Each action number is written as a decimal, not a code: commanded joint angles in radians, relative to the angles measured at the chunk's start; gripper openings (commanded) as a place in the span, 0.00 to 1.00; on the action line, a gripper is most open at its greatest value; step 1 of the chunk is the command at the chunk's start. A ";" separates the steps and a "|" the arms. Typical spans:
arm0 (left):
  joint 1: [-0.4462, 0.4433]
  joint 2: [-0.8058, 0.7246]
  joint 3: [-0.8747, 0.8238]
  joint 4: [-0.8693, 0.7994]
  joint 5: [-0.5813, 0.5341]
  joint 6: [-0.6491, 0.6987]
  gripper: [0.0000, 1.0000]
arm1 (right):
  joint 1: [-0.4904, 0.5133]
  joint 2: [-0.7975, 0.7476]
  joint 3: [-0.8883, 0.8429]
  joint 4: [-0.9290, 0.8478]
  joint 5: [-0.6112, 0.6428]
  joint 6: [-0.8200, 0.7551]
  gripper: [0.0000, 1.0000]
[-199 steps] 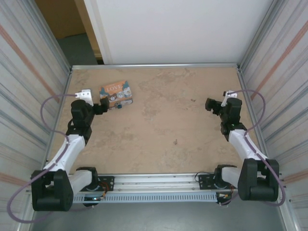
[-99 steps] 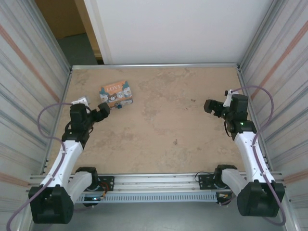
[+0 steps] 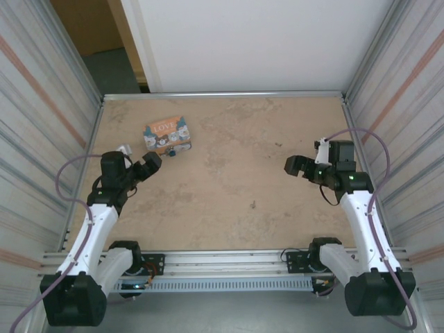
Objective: Unlock the padlock with the key
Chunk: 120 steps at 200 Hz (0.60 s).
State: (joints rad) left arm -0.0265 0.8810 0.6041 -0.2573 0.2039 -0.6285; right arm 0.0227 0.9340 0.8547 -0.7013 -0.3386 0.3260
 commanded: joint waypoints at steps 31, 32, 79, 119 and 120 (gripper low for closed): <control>-0.003 -0.021 -0.045 0.013 0.041 -0.076 0.99 | 0.085 -0.016 -0.043 -0.040 -0.033 0.082 0.99; -0.003 -0.021 -0.046 0.015 0.041 -0.077 0.99 | 0.087 -0.016 -0.044 -0.039 -0.032 0.083 0.99; 0.014 0.013 -0.061 0.083 0.005 -0.088 0.99 | 0.147 -0.001 -0.054 -0.015 0.004 0.100 0.99; 0.042 0.089 -0.030 0.156 -0.041 -0.083 0.99 | 0.163 0.006 -0.046 -0.016 0.020 0.098 0.99; 0.043 0.092 -0.029 0.158 -0.041 -0.082 0.99 | 0.163 0.006 -0.046 -0.016 0.020 0.098 0.99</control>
State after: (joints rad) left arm -0.0051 0.9321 0.5476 -0.1665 0.2012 -0.7078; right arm 0.1764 0.9363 0.7990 -0.7185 -0.3370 0.4088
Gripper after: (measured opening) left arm 0.986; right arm 0.990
